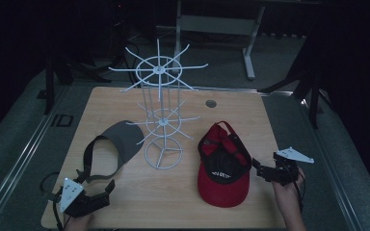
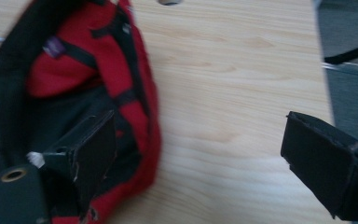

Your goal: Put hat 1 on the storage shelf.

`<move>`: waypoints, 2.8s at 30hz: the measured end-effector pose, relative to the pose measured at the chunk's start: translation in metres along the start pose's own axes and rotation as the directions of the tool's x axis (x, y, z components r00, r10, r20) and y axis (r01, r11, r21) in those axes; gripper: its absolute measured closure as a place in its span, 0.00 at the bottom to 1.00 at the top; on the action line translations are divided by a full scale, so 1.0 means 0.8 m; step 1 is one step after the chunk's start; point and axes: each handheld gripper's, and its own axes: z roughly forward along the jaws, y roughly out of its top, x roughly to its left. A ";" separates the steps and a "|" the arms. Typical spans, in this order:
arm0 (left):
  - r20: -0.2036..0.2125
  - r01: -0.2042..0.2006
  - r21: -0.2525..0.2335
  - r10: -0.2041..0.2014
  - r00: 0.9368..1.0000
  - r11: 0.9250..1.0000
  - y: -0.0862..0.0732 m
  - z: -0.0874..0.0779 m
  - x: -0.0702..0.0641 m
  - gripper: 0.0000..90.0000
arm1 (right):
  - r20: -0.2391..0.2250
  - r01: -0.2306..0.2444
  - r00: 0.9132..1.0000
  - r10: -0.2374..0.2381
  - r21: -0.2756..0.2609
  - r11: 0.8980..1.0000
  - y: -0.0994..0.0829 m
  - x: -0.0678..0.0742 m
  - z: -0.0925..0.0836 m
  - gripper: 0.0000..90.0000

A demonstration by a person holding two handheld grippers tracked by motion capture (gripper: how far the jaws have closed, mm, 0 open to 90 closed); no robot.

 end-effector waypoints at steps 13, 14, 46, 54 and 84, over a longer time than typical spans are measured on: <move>0.060 -0.010 0.072 0.006 0.998 0.997 0.002 0.005 -0.005 0.03 | -0.073 0.070 0.995 -0.068 0.026 0.997 0.026 0.022 0.033 0.11; 0.091 -0.015 0.091 0.007 0.996 0.996 0.003 0.004 -0.004 0.03 | -0.077 0.074 0.994 -0.072 0.027 0.997 0.028 0.023 0.037 0.11; 0.089 -0.011 0.123 0.000 0.996 0.992 0.000 0.007 0.000 0.03 | -0.069 0.308 0.951 -0.300 0.184 0.933 0.016 0.069 0.119 0.95; 0.092 -0.002 0.129 -0.010 0.996 0.992 0.000 0.007 0.001 0.03 | -0.045 0.270 0.963 -0.267 0.063 0.961 0.035 0.067 0.083 0.95; 0.169 -0.025 0.123 0.004 0.986 0.992 0.021 0.003 -0.011 0.03 | -0.083 0.157 0.981 -0.174 -0.179 0.971 0.113 0.069 -0.054 0.95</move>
